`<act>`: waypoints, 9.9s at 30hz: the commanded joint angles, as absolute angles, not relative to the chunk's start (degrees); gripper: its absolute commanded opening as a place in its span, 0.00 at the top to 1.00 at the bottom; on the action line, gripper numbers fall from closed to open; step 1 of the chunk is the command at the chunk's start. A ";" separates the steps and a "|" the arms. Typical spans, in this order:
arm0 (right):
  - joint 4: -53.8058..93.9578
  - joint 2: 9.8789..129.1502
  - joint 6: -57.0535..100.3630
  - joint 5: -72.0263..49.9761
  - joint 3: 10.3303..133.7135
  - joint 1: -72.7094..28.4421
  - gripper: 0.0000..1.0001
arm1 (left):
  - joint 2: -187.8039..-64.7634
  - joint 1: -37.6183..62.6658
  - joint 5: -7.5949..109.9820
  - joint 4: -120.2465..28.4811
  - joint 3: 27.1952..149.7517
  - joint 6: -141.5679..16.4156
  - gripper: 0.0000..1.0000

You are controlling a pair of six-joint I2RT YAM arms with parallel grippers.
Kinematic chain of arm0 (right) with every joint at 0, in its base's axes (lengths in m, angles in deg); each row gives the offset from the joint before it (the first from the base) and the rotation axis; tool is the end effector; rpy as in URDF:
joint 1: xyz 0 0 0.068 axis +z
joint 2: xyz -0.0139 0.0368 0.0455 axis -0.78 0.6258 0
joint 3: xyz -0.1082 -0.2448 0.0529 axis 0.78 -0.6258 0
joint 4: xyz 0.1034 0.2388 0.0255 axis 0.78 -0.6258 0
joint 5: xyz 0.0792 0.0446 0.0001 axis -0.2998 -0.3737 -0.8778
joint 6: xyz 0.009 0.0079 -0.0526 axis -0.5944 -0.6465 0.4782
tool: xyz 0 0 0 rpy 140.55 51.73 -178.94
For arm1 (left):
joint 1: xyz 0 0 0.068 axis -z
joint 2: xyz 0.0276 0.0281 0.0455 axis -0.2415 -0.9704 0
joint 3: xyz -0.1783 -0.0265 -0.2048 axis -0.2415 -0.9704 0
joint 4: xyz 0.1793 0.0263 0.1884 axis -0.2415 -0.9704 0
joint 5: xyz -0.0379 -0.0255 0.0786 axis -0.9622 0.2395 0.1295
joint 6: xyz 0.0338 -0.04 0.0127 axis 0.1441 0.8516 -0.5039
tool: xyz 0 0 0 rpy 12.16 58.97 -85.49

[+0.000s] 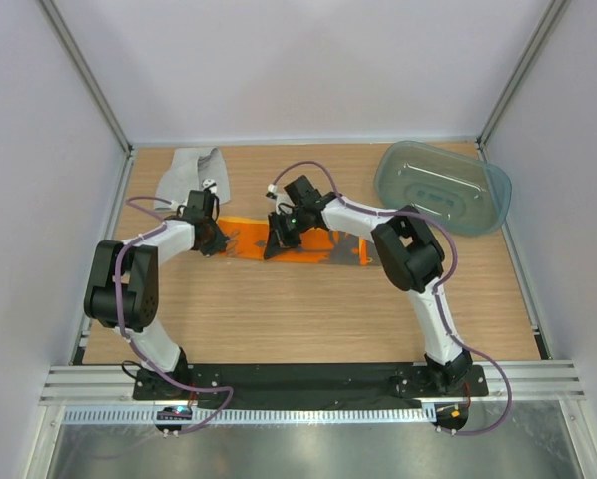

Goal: Roll the towels
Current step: Fold the towel

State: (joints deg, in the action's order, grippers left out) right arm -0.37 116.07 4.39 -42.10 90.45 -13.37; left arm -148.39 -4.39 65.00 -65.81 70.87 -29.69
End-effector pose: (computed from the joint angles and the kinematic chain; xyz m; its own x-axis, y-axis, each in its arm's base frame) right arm 0.3631 0.3108 0.1541 -0.8996 -0.2967 -0.3206 -0.4359 0.5634 0.7018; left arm 0.3242 -0.0512 0.1569 -0.6976 -0.5893 -0.4075 -0.5177 0.8078 -0.2819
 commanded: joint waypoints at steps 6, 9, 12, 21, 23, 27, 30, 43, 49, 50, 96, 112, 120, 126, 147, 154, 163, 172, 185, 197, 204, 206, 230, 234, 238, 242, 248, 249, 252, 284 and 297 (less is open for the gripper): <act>-1.30 122.73 3.15 -40.30 96.67 -13.64 0.99 | -149.75 -4.75 68.42 -68.29 68.42 -30.56 1.00; -0.60 122.47 3.25 -40.91 94.04 -15.05 0.99 | -149.93 -4.75 69.21 -68.81 68.51 -30.65 1.00; 1.42 120.98 3.42 -41.96 90.00 -16.97 0.99 | -150.02 -4.75 70.35 -69.43 68.77 -30.83 1.00; 2.57 114.92 6.49 -44.69 78.05 -21.29 0.99 | -150.02 -4.75 72.90 -70.84 70.27 -31.79 1.00; 3.35 112.81 7.28 -45.39 74.45 -21.82 0.99 | -150.19 -4.75 73.16 -71.01 70.62 -32.49 1.00; 5.72 110.43 6.94 -48.99 69.08 -23.92 0.99 | -150.55 -4.75 74.39 -71.45 71.67 -34.68 1.00; 8.97 108.41 5.19 -52.07 65.04 -26.55 0.99 | -150.46 -4.75 76.85 -71.63 72.38 -36.96 1.00; 8.73 98.93 5.26 -54.20 60.71 -29.21 0.95 | -152.48 -4.75 77.82 -73.12 76.25 -41.37 1.00; 5.55 96.36 7.64 -54.01 64.93 -25.51 0.95 | -151.69 -4.66 76.50 -73.04 75.98 -41.11 1.00; 6.16 97.15 6.42 -53.92 65.38 -25.51 0.95 | -151.51 -4.66 76.59 -73.04 75.90 -41.02 1.00; -5.60 85.03 2.37 -11.66 48.33 -42.56 0.99 | -151.16 -4.66 77.74 -75.15 76.07 -39.35 1.00; -10.27 60.43 -2.80 -8.56 47.19 -42.91 0.32 | -148.97 -4.22 75.63 -77.60 76.86 -36.01 0.90; -2.63 58.57 -9.76 -18.23 36.31 -42.47 0.29 | -142.73 -3.69 73.52 -78.31 75.90 -33.82 0.44; 2.39 61.38 -11.69 -19.65 32.42 -42.38 0.32 | -136.76 -3.78 72.64 -82.08 77.21 -33.46 0.34; 12.59 75.53 -12.31 -17.10 33.21 -42.38 0.68 | -120.22 -3.69 76.51 -94.13 80.29 -44.98 0.34; 6.71 74.48 -7.05 -11.13 36.37 -42.47 0.94 | -120.22 -3.78 75.98 -93.87 80.38 -46.03 0.34; -8.67 68.85 -1.50 5.39 47.53 -37.65 0.99 | -120.75 -3.87 73.69 -94.13 80.90 -46.38 0.34; -12.28 79.21 -1.41 6.46 67.21 -19.55 0.99 | -119.09 -3.78 76.84 -95.89 80.91 -49.63 0.34; -17.03 106.46 -4.66 2.95 107.62 -3.72 0.99 | -116.27 -6.24 78.17 -93.78 77.04 -47.79 0.35; -15.02 116.40 -8.27 -1.18 119.17 0.59 0.99 | -115.39 -6.42 78.35 -93.69 76.42 -47.26 0.36; -11.94 119.65 -9.85 -2.68 121.19 2.00 0.99 | -115.48 -6.33 78.18 -93.60 76.42 -47.35 0.36; -9.66 120.27 -10.38 -2.68 120.67 2.44 0.99 | -115.39 -6.42 78.35 -93.60 76.42 -47.35 0.36; 2.83 108.86 -10.82 -9.80 104.78 1.75 0.16 | -116.18 -6.42 79.50 -93.78 76.07 -47.35 0.36; 2.92 97.89 -11.35 -8.14 90.31 -3.42 0.16 | -117.23 -6.15 76.69 -92.90 75.72 -47.79 0.38; 1.16 93.29 -10.21 -8.04 79.29 -9.76 0.16 | -120.48 -4.58 74.57 -93.16 76.16 -48.58 0.39; 1.94 93.37 -8.45 -9.44 72.16 -12.41 0.18 | -124.26 -3.26 73.69 -94.13 76.86 -48.84 0.39; 5.28 96.44 -8.09 -9.62 66.97 -12.59 0.20 | -127.86 0.34 71.23 -92.90 77.65 -49.54 0.36; 5.64 96.71 -8.27 -9.62 66.53 -12.68 0.21 | -129.17 1.48 71.23 -92.81 78.00 -49.63 0.36; 7.40 98.64 -8.97 -10.33 66.09 -12.68 0.23 | -130.77 2.11 70.27 -92.81 79.06 -49.99 0.36; 6.17 80.19 -10.55 -7.43 39.37 -12.59 0.88 | -156.33 15.38 77.12 -87.10 91.27 -40.76 0.40; 5.82 81.86 -10.38 -7.08 39.72 -12.59 0.90 | -148.98 16.17 82.12 -84.29 88.73 -43.39 1.00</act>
